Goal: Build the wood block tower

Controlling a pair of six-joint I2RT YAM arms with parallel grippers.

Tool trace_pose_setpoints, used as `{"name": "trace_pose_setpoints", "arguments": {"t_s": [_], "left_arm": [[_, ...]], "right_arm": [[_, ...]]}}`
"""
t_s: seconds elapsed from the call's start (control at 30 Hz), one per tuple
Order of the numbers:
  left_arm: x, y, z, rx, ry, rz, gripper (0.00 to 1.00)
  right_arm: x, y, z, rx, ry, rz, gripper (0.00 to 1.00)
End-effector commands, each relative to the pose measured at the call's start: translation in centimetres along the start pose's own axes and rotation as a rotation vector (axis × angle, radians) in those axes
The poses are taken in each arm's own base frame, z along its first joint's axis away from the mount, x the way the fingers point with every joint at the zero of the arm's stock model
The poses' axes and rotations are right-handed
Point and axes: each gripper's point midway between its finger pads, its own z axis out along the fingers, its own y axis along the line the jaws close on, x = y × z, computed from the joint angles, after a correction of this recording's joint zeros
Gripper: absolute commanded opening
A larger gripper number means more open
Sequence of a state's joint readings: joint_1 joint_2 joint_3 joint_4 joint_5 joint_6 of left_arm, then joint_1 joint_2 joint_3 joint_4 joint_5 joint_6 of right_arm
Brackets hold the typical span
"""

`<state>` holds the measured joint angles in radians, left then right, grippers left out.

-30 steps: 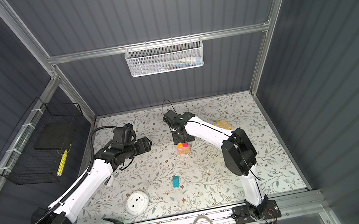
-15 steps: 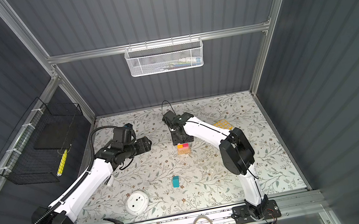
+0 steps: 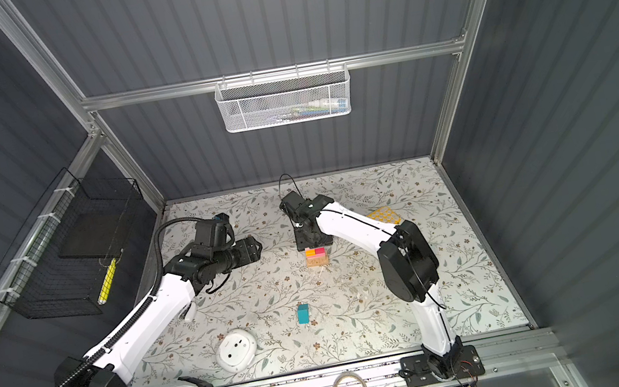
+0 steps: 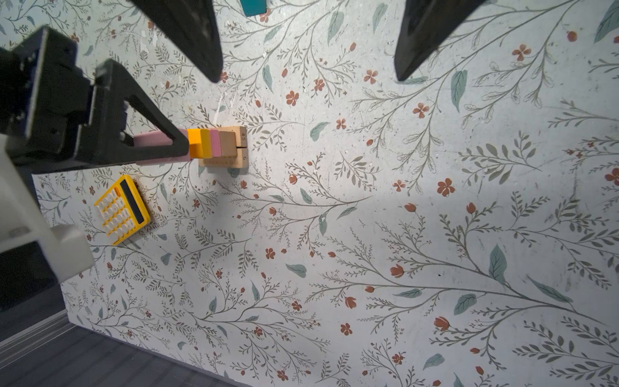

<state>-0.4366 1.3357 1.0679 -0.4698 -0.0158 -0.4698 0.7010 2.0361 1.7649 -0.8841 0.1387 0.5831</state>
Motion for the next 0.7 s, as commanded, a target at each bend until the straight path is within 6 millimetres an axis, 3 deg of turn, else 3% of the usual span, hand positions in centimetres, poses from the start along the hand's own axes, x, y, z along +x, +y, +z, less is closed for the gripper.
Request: {"name": "trace_pose_setpoints", "arguments": {"t_s": [0.0,0.67], "left_arm": [[0.34,0.26,0.47,0.002,0.017,0.015,0.81],[0.39,0.27,0.65,0.006,0.024,0.012,0.80]], "right_arm": [[0.63,-0.57,1.04,0.027,0.025,0.009,0.49],[1.08,-0.68,1.93,0.038,0.045,0.010,0.53]]}}
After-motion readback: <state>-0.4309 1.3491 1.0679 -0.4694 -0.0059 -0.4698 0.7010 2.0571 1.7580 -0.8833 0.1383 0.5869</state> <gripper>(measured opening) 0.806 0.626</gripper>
